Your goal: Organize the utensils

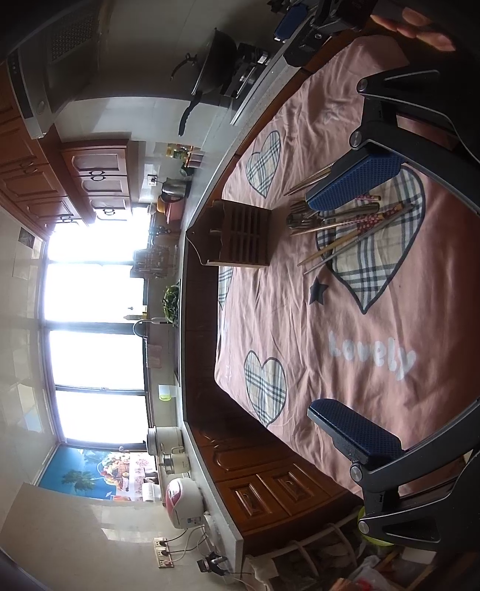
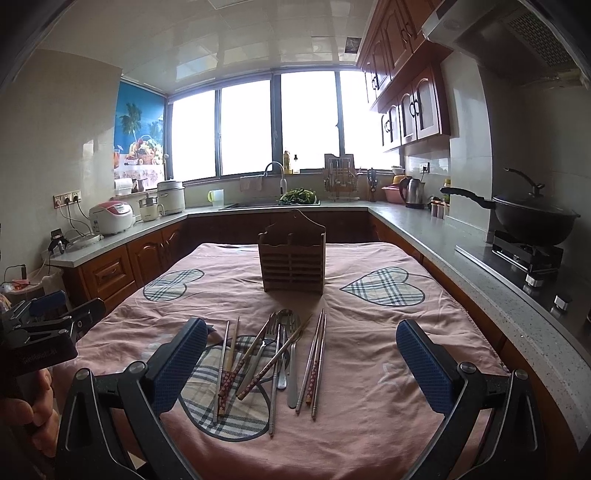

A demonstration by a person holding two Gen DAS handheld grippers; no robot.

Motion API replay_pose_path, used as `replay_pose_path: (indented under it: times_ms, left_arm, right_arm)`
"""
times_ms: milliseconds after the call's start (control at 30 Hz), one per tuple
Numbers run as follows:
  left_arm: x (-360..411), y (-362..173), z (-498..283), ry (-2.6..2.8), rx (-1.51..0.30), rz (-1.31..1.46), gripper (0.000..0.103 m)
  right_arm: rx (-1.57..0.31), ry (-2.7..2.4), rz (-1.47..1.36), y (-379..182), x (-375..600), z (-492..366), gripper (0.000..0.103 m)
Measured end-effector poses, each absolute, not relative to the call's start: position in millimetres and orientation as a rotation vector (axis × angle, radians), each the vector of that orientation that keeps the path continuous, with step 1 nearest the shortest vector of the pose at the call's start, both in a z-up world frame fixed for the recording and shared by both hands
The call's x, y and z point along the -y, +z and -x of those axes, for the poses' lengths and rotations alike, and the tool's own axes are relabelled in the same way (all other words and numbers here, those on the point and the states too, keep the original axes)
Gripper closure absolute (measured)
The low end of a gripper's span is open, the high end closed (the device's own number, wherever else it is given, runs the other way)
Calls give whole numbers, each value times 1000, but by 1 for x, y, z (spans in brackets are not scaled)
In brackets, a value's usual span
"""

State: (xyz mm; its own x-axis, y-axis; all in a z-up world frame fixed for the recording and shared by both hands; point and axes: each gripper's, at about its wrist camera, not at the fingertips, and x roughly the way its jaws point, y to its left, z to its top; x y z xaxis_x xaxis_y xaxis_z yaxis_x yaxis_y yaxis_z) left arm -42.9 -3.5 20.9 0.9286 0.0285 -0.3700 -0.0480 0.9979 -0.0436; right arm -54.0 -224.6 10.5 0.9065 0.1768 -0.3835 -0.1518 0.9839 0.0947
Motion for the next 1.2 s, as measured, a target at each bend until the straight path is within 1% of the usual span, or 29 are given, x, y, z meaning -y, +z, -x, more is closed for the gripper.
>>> replay_pose_path:
  times_ms: [800, 1200]
  left_arm:
    - [4, 20, 43, 34, -381, 45, 0]
    - [4, 13, 26, 14, -431, 43, 0]
  right_arm:
    - [-406, 175, -61, 9, 223, 54, 0]
    - [-434, 177, -71, 1, 226, 44, 0]
